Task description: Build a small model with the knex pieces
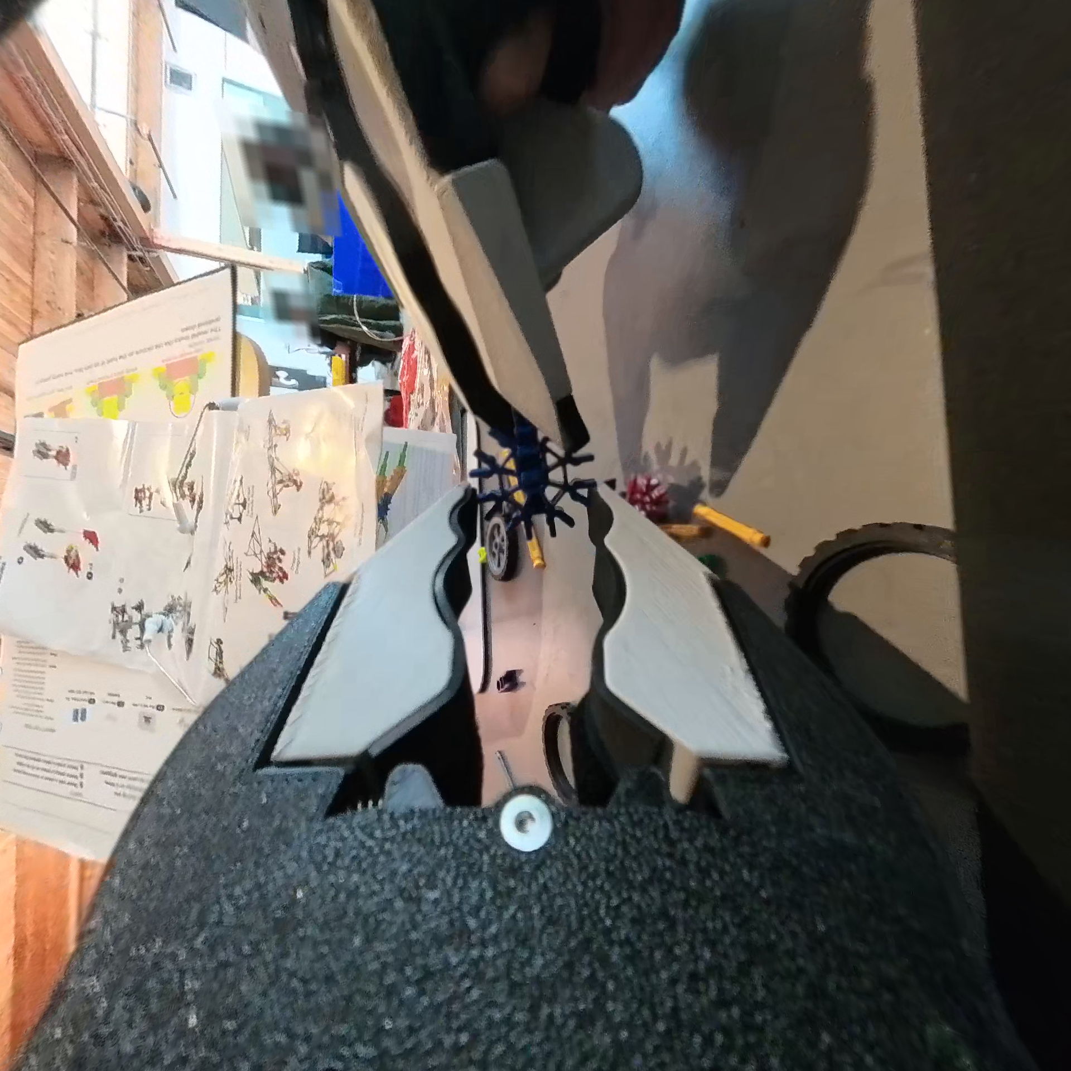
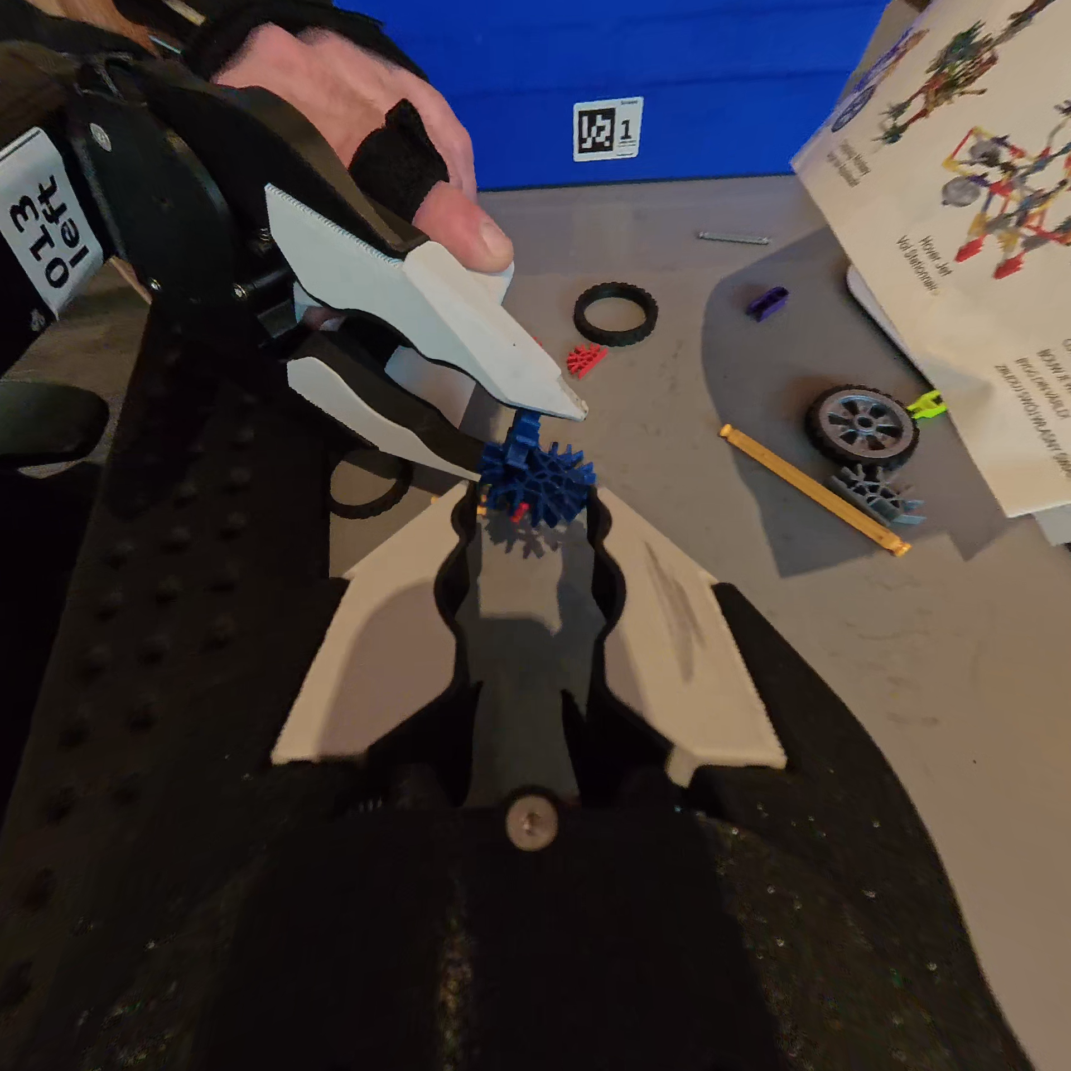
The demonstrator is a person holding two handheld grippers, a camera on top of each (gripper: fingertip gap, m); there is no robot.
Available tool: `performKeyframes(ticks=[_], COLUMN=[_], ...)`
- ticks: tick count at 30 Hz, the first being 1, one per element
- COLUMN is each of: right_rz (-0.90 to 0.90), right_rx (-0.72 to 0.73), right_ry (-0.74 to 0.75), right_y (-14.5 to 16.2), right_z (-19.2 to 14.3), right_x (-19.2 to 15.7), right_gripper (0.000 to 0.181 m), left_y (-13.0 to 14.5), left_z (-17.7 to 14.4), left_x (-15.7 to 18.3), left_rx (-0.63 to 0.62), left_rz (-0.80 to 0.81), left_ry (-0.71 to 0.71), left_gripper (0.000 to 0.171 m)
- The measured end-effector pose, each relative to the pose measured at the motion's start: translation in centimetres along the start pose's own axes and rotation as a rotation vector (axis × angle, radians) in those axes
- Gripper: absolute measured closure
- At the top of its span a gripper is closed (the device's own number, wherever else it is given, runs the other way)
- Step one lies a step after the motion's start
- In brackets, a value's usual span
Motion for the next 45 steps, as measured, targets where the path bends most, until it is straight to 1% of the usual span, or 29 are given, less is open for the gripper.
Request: performKeyframes(ticks=[6,14,15,16,20,23,26,31,33,36,37,39,45], right_rz=[-0.012,-0.039,-0.050,-0.056,-0.080,-0.089,-0.066,0.006,0.046,0.068,0.070,0.054,0.026], right_rx=[0.041,0.040,0.040,0.051,0.019,0.038,0.056,0.092,0.101,0.079,0.070,0.072,0.091], right_ry=[0.039,0.074,0.079,0.069,0.099,0.100,0.094,0.101,0.059,0.003,-0.003,0.007,0.029], right_y=[-0.7,-0.8,-0.9,-1.0,-0.7,-0.9,-1.1,-1.4,-1.4,-1.0,-0.9,-0.9,-1.2], right_z=[-0.4,-0.3,-0.2,-0.2,0.2,0.0,-0.2,-1.0,-1.0,-0.7,-0.5,-0.5,-0.8], right_x=[0.1,0.0,-0.1,-0.4,-0.3,-0.4,-0.2,0.6,0.5,0.0,-0.1,-0.1,0.0], right_gripper=[0.150,0.151,0.152,0.158,0.158,0.158,0.156,0.130,0.129,0.135,0.136,0.143,0.144], left_y=[0.6,0.6,0.6,0.6,0.8,0.7,0.6,0.3,0.2,-0.2,-0.3,-0.6,-0.6], left_z=[0.2,0.4,0.4,0.4,0.6,0.6,0.5,0.3,0.3,0.1,0.0,-0.1,-0.2], left_x=[-0.4,-0.5,-0.5,-0.4,-0.1,-0.3,-0.6,-1.0,-1.0,-1.2,-1.3,-1.3,-1.7], left_rx=[-0.026,-0.028,-0.029,-0.031,-0.049,-0.040,-0.039,-0.038,-0.037,-0.028,-0.029,-0.024,-0.020], left_rz=[-0.041,-0.052,-0.055,-0.057,-0.049,-0.061,-0.068,-0.040,-0.015,0.012,0.021,0.033,0.013], left_ry=[-0.008,-0.009,-0.008,-0.003,0.015,0.005,-0.010,-0.047,-0.062,-0.090,-0.103,-0.113,-0.123], left_gripper=[0.134,0.134,0.134,0.134,0.134,0.134,0.134,0.134,0.134,0.134,0.134,0.134,0.134])
Point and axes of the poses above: each gripper's, where its closed fingertips meet, z out along the fingers, y out of its underside, x = y × z across the jaws, the point moved 5 cm from there along -z, back along the fingers, and after that the axes turned 2 degrees about z, right-handed, at the moved point
